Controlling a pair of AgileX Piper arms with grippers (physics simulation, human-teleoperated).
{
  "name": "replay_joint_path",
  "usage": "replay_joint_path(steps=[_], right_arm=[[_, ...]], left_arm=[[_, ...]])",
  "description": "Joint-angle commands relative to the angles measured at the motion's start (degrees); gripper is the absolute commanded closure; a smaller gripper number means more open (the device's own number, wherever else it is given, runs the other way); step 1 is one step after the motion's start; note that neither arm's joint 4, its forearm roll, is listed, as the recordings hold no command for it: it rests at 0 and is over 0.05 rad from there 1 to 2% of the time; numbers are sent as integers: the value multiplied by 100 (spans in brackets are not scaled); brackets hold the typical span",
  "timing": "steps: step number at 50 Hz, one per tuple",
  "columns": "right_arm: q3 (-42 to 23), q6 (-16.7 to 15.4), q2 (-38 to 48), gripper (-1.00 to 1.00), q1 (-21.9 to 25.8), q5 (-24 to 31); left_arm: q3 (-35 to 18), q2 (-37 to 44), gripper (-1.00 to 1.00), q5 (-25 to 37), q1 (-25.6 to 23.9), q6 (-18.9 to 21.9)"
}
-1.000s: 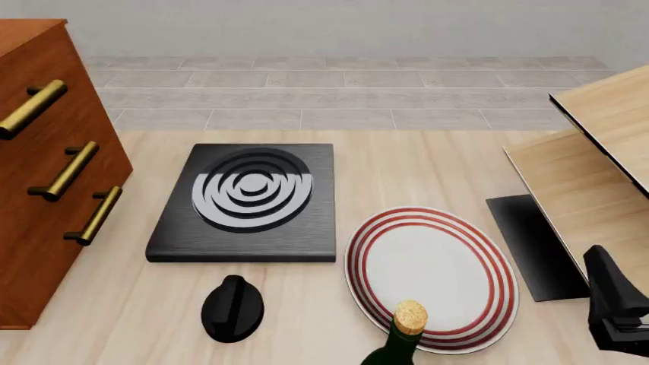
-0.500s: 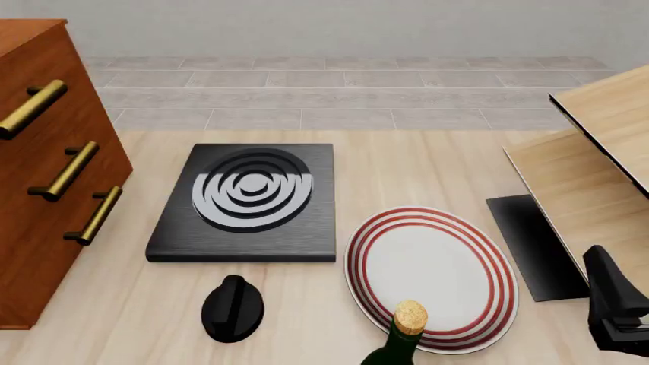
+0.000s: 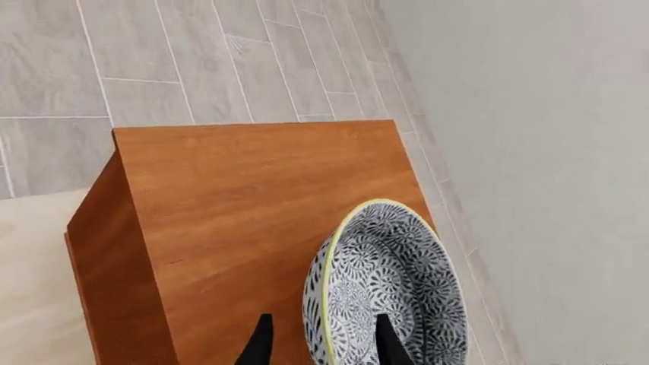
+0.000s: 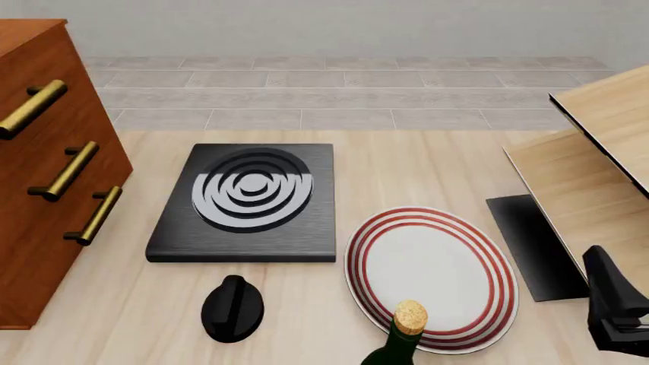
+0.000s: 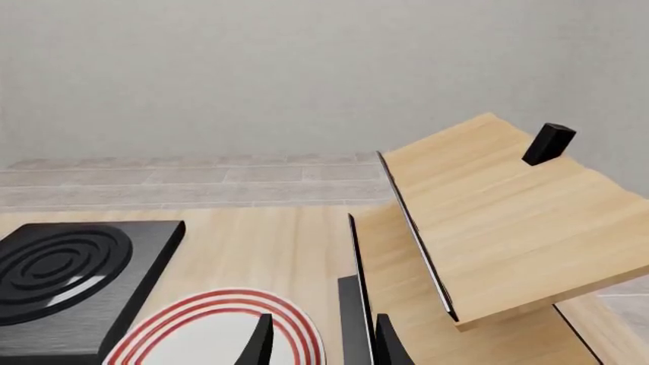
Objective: Put the bowl on the top of the cabinet.
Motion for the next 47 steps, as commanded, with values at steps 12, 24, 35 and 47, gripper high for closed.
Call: replay_joint_path(steps=[12, 24, 35, 47], right_arm=[[0, -34, -2, -100, 12, -2], [0, -29, -4, -100, 28, -4], [0, 3, -5, -100, 18, -23], [0, 28, -5, -100, -2, -27]], left_arm=[[81, -1015, -100, 121, -320, -204], [358, -1801, -100, 160, -506, -326], [743, -2535, -100, 177, -821, -363], [944, -2824, -100, 86, -1216, -143]])
